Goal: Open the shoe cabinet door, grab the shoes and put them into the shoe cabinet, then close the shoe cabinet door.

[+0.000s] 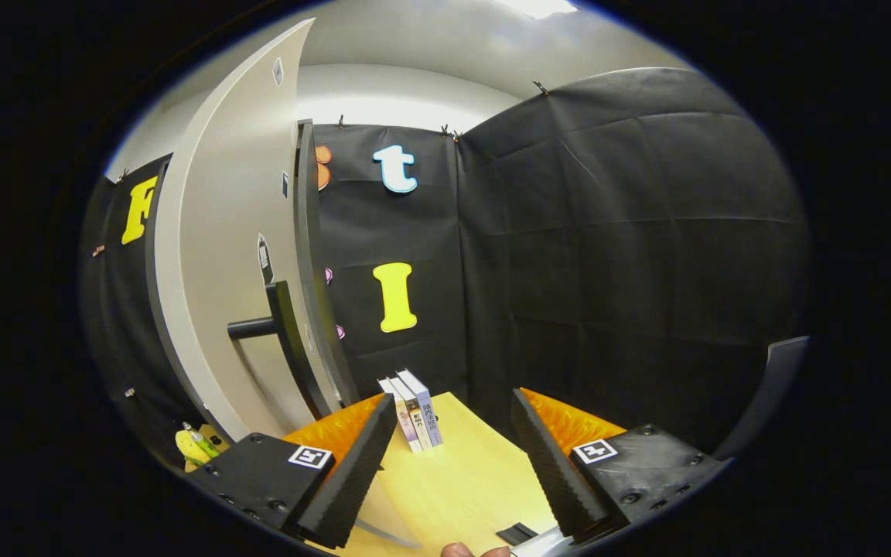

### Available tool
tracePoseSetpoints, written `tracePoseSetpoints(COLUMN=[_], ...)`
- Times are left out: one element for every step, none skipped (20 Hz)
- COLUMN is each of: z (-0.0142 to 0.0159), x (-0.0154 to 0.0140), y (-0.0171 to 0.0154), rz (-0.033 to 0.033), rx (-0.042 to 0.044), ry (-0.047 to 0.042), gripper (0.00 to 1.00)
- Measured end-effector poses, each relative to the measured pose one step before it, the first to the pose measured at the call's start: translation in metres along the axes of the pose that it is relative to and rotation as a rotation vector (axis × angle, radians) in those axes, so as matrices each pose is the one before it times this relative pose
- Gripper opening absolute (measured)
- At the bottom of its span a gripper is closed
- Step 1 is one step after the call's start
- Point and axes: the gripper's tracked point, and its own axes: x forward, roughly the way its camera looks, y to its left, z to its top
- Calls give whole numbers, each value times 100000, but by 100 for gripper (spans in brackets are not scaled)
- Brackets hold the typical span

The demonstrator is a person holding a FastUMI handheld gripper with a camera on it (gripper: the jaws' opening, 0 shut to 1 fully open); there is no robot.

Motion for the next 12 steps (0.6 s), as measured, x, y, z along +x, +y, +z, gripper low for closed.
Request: tracePoseSetpoints(z=[-125, -452, -138, 257, -69, -134, -187, -170, -149, -216, -194, -258], x=[-153, -428, -300, -342, -382, -502, -398, -419, -362, -243, -321, -142], y=[312, 422, 367, 434, 729, 920, 971, 1054, 1233, 1193, 1275, 1262], rz=[34, 545, 145, 34, 678, 1192, 1355, 1770, 1849, 1830, 1469, 1596], rx=[63, -956, -1354, -1272, -611, 179, 421, 196, 148, 60, 242, 177], ry=[84, 854, 45, -850, 264, 219, 407, 275, 320, 388, 528, 467], gripper=[97, 97, 98, 98, 98, 97, 97, 97, 97, 97, 98, 97])
